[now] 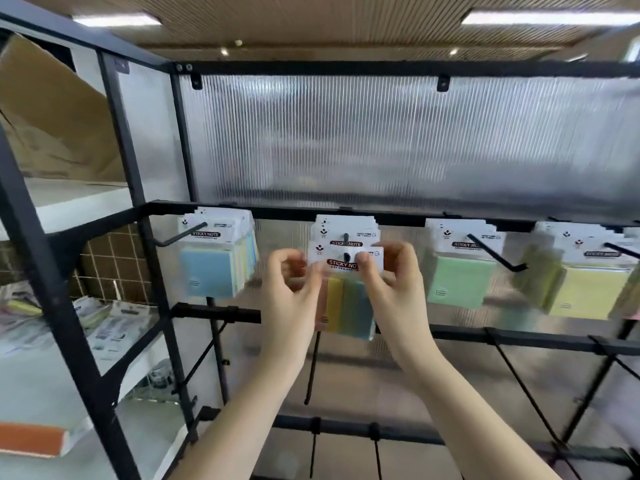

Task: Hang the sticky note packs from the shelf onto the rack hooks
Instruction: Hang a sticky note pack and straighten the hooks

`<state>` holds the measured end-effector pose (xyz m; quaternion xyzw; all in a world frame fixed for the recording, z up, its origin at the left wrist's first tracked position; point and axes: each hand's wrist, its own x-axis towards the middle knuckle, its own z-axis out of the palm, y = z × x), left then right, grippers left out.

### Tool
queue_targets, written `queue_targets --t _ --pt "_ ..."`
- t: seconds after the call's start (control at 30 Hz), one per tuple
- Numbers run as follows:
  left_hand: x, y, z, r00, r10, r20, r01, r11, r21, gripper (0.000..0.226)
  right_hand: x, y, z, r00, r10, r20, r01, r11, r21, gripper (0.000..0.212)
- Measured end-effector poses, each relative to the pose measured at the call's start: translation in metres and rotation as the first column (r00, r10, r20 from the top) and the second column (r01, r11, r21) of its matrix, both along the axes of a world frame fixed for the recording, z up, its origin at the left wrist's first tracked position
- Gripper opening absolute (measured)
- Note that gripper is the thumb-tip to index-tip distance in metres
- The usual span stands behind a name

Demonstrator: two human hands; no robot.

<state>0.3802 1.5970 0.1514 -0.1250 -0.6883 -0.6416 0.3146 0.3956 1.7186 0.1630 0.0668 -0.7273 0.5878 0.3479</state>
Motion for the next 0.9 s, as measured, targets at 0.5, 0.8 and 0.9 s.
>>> queue_targets --t 0.5,0.8,0.9 --pt "-0.050 0.000 -0.026 0.999 -0.034 -0.033 0.021 0.943 -0.331 0.018 -0.040 0.006 -0.028 0.975 -0.088 0.206 0.099 0.994 -0.044 0.038" --pt "-0.045 0.003 -0.029 0.999 -0.023 0.045 0.040 0.893 -0.448 0.031 -0.069 0.018 -0.026 0.941 -0.090 0.326 0.099 0.995 -0.012 0.040" --pt "-0.041 0.007 -0.026 0.992 -0.030 0.121 0.085 0.874 -0.478 0.036 -0.072 0.020 -0.026 0.923 -0.062 0.379 0.071 0.997 -0.010 0.040"
